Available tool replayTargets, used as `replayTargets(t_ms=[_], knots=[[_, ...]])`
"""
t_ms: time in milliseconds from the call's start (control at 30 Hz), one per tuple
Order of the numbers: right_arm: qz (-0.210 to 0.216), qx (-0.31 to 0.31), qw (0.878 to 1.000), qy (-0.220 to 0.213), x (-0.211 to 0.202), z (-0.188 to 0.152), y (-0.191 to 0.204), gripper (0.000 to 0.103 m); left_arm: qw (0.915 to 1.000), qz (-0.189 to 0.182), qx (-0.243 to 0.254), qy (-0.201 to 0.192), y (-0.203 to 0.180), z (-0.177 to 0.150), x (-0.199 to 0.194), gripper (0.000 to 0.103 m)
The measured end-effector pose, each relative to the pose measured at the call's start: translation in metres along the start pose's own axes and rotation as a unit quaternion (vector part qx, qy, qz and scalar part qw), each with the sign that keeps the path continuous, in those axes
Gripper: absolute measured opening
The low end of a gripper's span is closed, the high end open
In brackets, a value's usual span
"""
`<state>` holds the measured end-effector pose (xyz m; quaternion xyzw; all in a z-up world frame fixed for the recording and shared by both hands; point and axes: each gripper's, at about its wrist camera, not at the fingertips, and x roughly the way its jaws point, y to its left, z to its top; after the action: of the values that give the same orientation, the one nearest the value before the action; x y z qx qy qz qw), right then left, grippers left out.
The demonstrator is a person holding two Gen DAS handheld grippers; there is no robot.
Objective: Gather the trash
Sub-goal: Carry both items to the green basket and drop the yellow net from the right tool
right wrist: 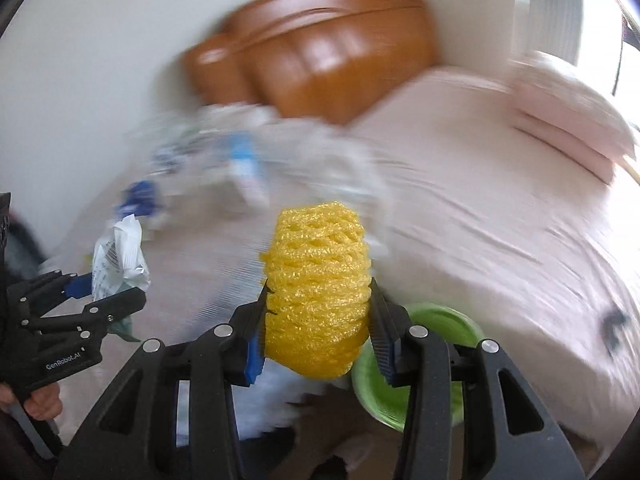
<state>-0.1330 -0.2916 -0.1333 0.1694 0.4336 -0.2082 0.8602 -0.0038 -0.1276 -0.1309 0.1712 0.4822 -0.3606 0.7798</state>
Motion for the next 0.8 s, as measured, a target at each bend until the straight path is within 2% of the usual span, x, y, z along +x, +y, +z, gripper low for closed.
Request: replayTargets(t_ms=[133, 267, 400, 467, 533, 600, 800], knots=[[-0.047, 0.060, 0.997, 0.002, -0.023, -0.025, -0.064, 0.045, 0.9965, -0.048, 0.065, 0.023, -0.074, 0.012, 0.037, 0.051], [-0.076, 0.092, 0.993, 0.008, -0.036, -0.041, -0.105, 0.045, 0.9910, -0.071, 0.103, 0.047, -0.135, 0.017, 0.071, 0.051], [-0.083, 0.106, 0.991, 0.010, -0.041, -0.054, -0.141, 0.045, 0.9878, -0.079, 0.118, 0.064, -0.175, 0.023, 0.098, 0.053], [-0.084, 0.108, 0.991, 0.012, -0.040, -0.055, -0.152, 0.045, 0.9874, -0.083, 0.111, 0.076, -0.185, 0.028, 0.112, 0.054], [-0.082, 0.109, 0.991, 0.012, -0.044, -0.059, -0.163, 0.045, 0.9872, -0.090, 0.102, 0.084, -0.189, 0.030, 0.119, 0.061], [-0.080, 0.109, 0.991, 0.012, -0.042, -0.058, -0.169, 0.045, 0.9882, -0.085, 0.097, 0.083, -0.196, 0.032, 0.123, 0.075], [-0.066, 0.108, 0.992, 0.013, -0.034, -0.052, -0.178, 0.046, 0.9904, -0.081, 0.088, 0.070, -0.197, 0.039, 0.116, 0.084]])
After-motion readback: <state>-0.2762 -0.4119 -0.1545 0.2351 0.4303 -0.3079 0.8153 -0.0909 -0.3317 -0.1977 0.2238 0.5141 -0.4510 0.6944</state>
